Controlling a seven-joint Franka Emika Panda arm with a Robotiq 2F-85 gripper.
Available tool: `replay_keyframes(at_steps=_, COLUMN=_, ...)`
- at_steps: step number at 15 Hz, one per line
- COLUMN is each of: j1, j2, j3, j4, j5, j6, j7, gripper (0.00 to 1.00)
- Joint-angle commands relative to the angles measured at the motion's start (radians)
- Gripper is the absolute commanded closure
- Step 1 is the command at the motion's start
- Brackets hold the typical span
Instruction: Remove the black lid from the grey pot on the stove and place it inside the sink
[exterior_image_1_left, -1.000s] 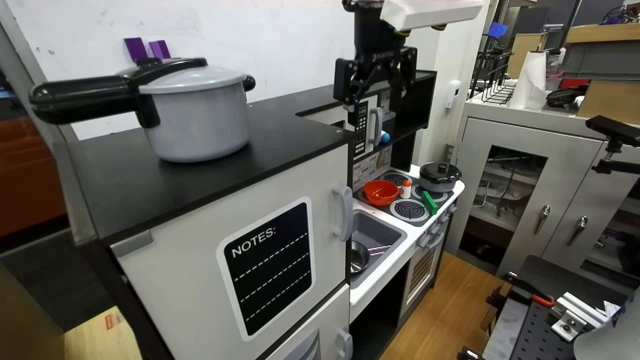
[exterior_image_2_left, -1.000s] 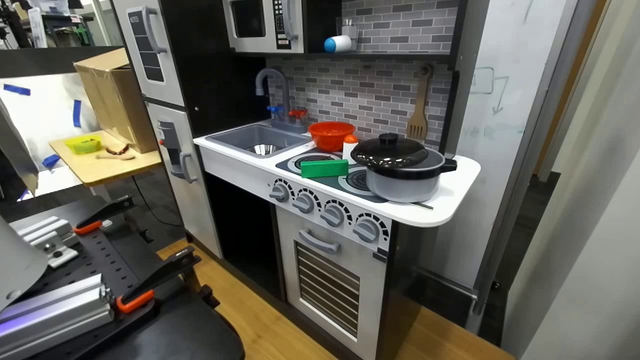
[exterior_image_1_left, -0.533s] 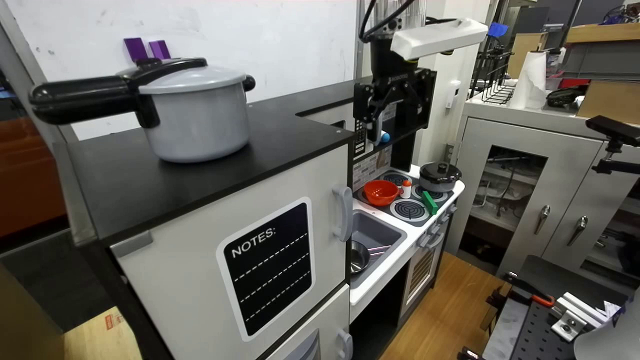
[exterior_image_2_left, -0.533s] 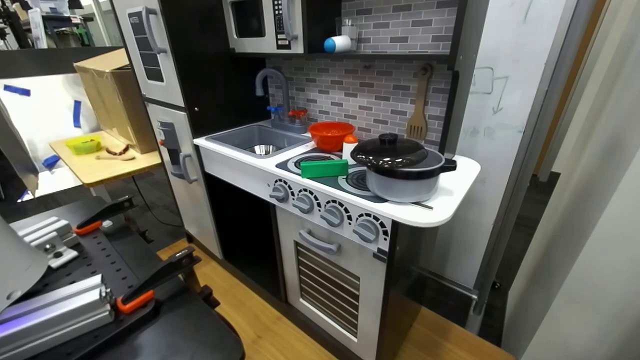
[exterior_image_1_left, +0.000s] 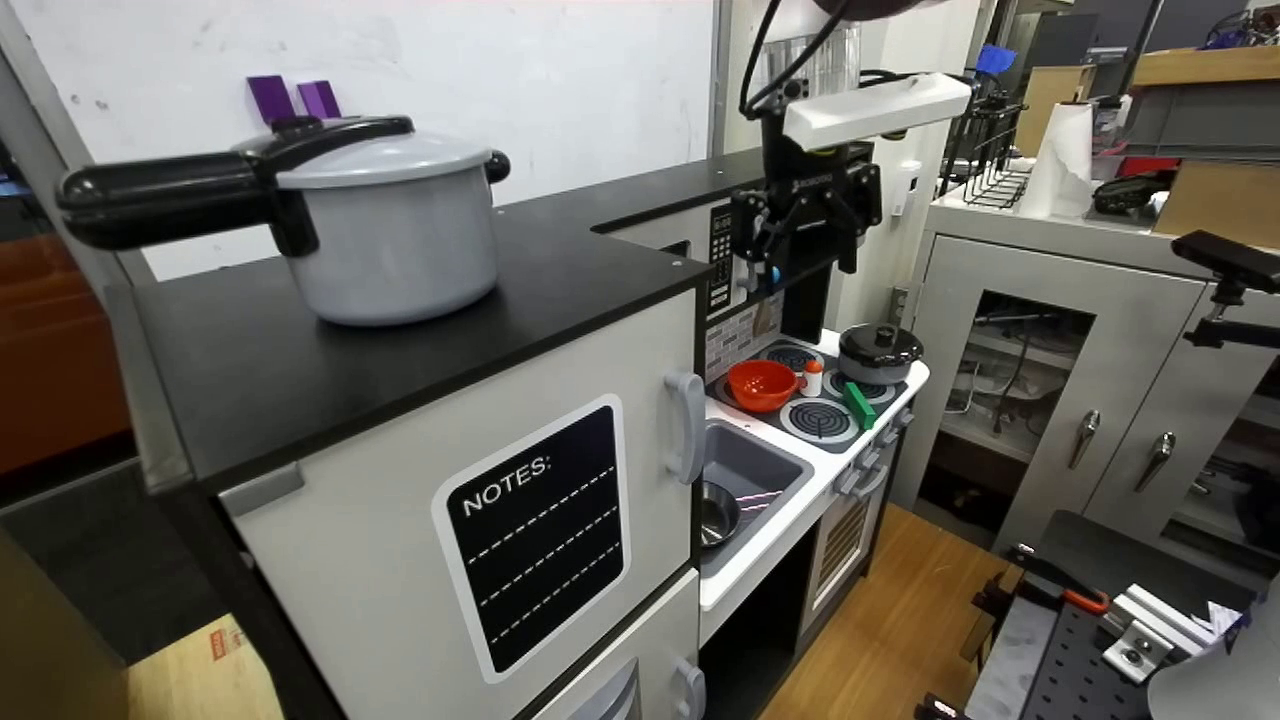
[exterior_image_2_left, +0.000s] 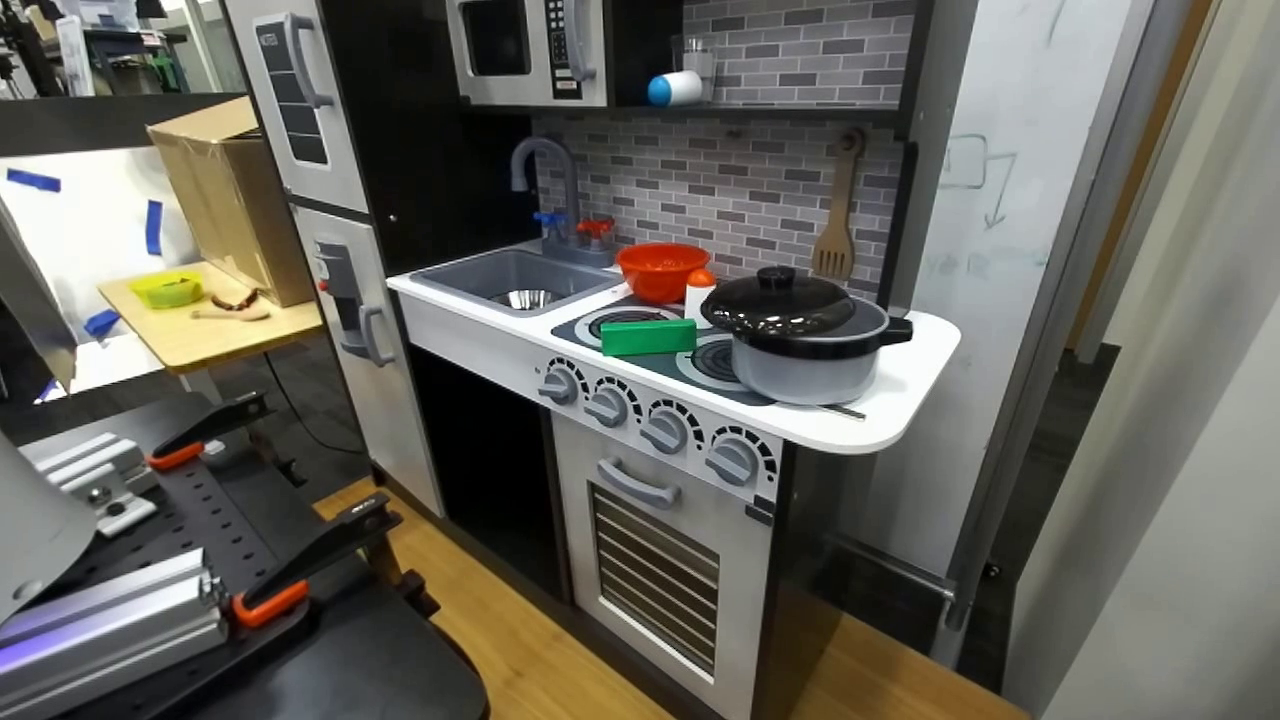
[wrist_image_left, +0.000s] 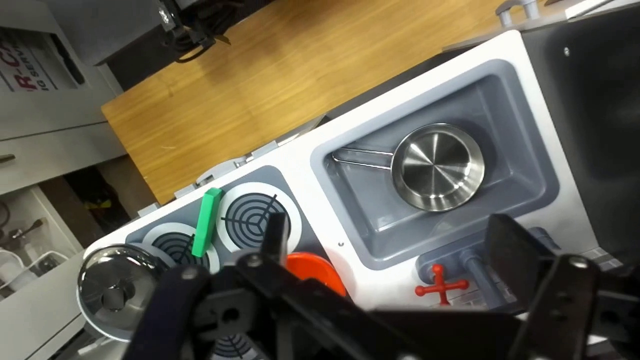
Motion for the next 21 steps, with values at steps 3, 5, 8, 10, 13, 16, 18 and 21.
replay_keyframes(at_steps=3, j1=0.007, j2=0.001, j3=-0.003, j4=-0.013, j5=-0.001, j6=-0.005, j7=0.052, gripper=0.00)
replay_keyframes(at_steps=5, j1=0.012, j2=0.001, j3=0.004, j4=-0.013, j5=-0.001, j6=-0.005, j7=0.079, gripper=0.00)
replay_keyframes(at_steps=8, j1=0.012, j2=0.001, j3=0.004, j4=-0.013, j5=-0.001, j6=-0.005, j7=0.083, gripper=0.00)
replay_keyframes(at_steps=10, j1=0.012, j2=0.001, j3=0.004, j4=-0.013, j5=-0.001, j6=-0.005, j7=0.083, gripper=0.00)
replay_keyframes(at_steps=13, j1=0.008, j2=0.012, j3=-0.001, j4=-0.003, j5=0.005, j6=0.000, j7=0.087, gripper=0.00)
replay_keyframes(at_steps=16, j1=-0.026, j2=0.059, j3=-0.043, j4=0.037, j5=0.002, j6=-0.005, j7=0.084, gripper=0.00)
replay_keyframes(at_steps=18, j1=-0.062, j2=0.083, j3=-0.088, j4=0.050, j5=-0.019, j6=-0.013, j7=0.087, gripper=0.00)
replay_keyframes(at_steps=21, j1=-0.115, j2=0.125, j3=-0.161, j4=0.084, j5=-0.053, j6=-0.018, j7=0.084, gripper=0.00)
